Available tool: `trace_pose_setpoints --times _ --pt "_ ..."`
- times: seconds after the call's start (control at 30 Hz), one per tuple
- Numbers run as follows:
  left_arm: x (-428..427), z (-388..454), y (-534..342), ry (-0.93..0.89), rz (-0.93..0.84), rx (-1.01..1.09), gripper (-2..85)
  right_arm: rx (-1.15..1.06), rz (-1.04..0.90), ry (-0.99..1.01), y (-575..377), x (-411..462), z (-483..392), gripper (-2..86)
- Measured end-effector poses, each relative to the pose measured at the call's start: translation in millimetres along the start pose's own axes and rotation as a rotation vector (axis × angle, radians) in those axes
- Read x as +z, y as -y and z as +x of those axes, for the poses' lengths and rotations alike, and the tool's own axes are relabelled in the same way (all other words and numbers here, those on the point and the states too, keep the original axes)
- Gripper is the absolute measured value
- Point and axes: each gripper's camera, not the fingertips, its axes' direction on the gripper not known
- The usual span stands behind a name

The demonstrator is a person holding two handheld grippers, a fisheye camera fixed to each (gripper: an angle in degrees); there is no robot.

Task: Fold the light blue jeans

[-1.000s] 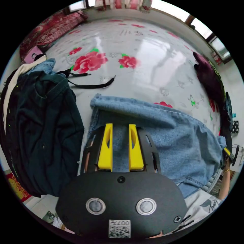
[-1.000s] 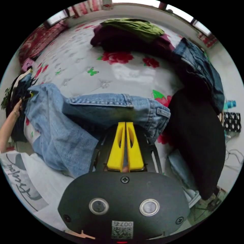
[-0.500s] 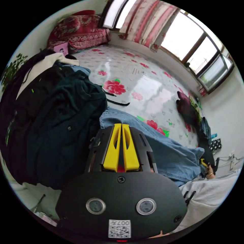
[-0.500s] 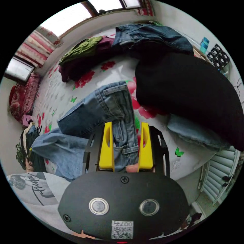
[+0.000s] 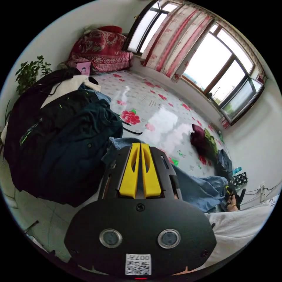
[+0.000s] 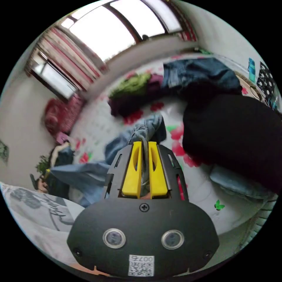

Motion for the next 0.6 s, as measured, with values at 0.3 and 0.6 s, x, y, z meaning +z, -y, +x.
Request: trace_pose_setpoints --times 0.3,0.6 --pt "-142.4 -9.2 -22.7 -0.099 0.409 -0.066 -1.0 -0.126 0.612 0.315 -39.2 -216.3 -44.0 2.2" --pt "-59.1 13.7 89.9 -0.099 0.415 0.072 -0.3 -0.282 0.605 -0.034 7.3 -177.5 -112.8 3.8"
